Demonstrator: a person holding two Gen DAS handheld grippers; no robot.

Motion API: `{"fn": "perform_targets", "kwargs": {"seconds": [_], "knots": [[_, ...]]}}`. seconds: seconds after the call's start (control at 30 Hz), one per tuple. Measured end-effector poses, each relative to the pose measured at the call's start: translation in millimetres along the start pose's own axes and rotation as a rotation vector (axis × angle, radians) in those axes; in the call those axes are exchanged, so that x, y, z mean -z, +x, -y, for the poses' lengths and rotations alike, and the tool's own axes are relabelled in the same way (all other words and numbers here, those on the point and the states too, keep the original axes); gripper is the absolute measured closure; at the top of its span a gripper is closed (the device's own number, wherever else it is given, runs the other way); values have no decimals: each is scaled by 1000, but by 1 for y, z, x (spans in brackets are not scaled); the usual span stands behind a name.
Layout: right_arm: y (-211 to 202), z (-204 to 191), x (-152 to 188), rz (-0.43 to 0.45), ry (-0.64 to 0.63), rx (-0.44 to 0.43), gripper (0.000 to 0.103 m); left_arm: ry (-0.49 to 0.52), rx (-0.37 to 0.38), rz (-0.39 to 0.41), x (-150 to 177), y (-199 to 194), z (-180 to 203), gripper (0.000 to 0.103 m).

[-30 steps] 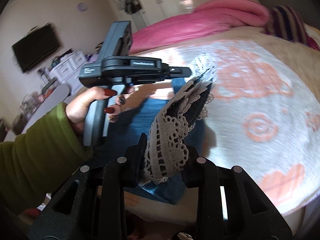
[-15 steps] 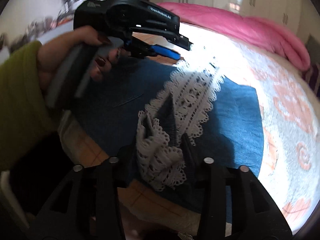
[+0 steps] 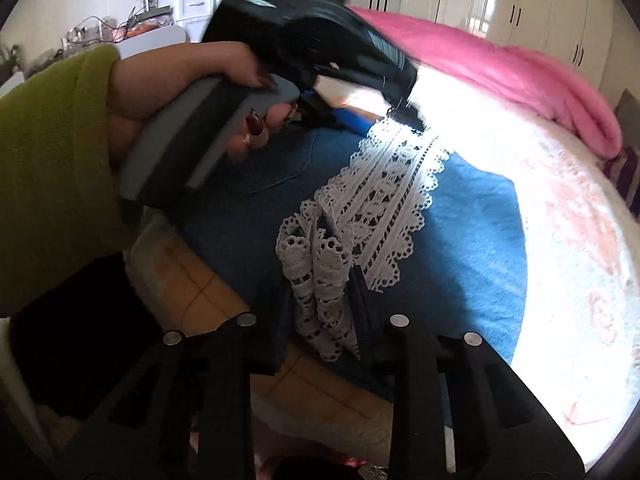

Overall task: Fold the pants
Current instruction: 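Fold the lace-trimmed edge over onto the pants with both grippers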

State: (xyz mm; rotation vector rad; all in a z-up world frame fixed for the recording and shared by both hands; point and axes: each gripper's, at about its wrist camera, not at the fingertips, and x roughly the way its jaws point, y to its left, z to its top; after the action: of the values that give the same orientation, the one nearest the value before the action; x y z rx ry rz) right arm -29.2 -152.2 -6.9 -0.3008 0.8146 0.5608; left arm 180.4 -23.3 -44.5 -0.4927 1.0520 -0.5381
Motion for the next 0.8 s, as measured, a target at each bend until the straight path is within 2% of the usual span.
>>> {"fn": "perform_targets", "kwargs": {"seconds": [0.1, 0.23, 0.33, 0.43, 0.53, 0.67, 0.73, 0.8], "knots": [[-7, 1, -3, 14, 10, -16, 87, -1, -3, -1, -3, 2, -1, 85], [-18, 0, -14, 50, 32, -58, 88, 22, 24, 48, -12, -24, 6, 85], [-16, -5, -22, 57, 12, -94, 88, 39, 3, 72, -16, -38, 4, 85], [-2, -13, -23, 23, -29, -106, 88, 46, -51, 62, -14, -34, -6, 85], [15, -18, -18, -26, -53, -119, 81, 44, -78, 41, -6, -24, -21, 82], [9, -22, -15, -19, -81, -153, 65, 46, -85, 51, -3, -21, -28, 75], [4, -22, -15, -14, -79, -178, 62, 42, -86, 60, -4, -22, -28, 72], [-5, -23, -14, 2, -51, -214, 61, 51, -106, 75, -2, -29, -25, 63]]}}
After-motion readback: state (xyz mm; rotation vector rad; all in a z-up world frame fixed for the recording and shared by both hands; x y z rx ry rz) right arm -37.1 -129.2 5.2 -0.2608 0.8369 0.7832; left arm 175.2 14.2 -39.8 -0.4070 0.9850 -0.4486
